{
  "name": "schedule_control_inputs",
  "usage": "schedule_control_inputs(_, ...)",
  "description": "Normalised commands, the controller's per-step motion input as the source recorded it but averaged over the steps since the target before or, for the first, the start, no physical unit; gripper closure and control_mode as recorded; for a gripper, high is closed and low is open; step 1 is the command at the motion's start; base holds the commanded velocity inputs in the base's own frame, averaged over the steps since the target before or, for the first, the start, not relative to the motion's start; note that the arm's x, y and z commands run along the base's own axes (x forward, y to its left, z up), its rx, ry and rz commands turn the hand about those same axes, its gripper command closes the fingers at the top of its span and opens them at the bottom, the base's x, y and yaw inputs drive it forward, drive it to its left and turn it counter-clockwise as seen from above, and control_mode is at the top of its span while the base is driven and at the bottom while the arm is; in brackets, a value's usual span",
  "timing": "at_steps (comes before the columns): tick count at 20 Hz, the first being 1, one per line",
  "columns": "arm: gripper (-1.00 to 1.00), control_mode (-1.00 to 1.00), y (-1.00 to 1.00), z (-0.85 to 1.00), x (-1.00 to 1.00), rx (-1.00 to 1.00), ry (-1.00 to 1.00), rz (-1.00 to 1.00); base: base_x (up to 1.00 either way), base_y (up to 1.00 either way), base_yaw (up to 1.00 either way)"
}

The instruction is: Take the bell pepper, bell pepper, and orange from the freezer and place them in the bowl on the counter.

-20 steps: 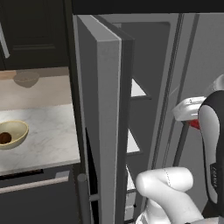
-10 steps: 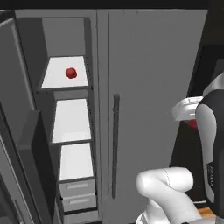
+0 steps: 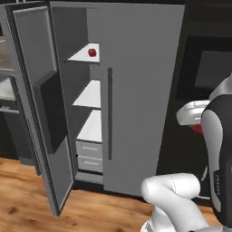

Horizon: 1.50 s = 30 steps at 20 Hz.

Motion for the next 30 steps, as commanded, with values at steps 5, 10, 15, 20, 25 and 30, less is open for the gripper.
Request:
schedule_control_inputs(5, 1.0, 1.0, 0.0, 0.0, 0.0, 0.0, 0.0, 0.0, -0.56, -0.17, 0.86)
schedule_control_inputs(10, 1.0, 1.0, 0.0, 0.0, 0.0, 0.0, 0.0, 0.0, 0.0, -0.04, 0.97)
schedule_control_inputs(15, 1.0, 1.0, 0.0, 0.0, 0.0, 0.0, 0.0, 0.0, 0.11, 0.0, 0.95)
schedule_control_inputs(20, 1.0, 1.0, 0.0, 0.0, 0.0, 0.0, 0.0, 0.0, 0.61, 0.05, 0.72)
schedule_control_inputs(25, 1.0, 1.0, 0.0, 0.0, 0.0, 0.0, 0.0, 0.0, 1.0, 0.05, 0.2)
schedule_control_inputs(30, 1.0, 1.0, 0.0, 0.0, 0.0, 0.0, 0.0, 0.0, 1.0, 0.0, -0.01)
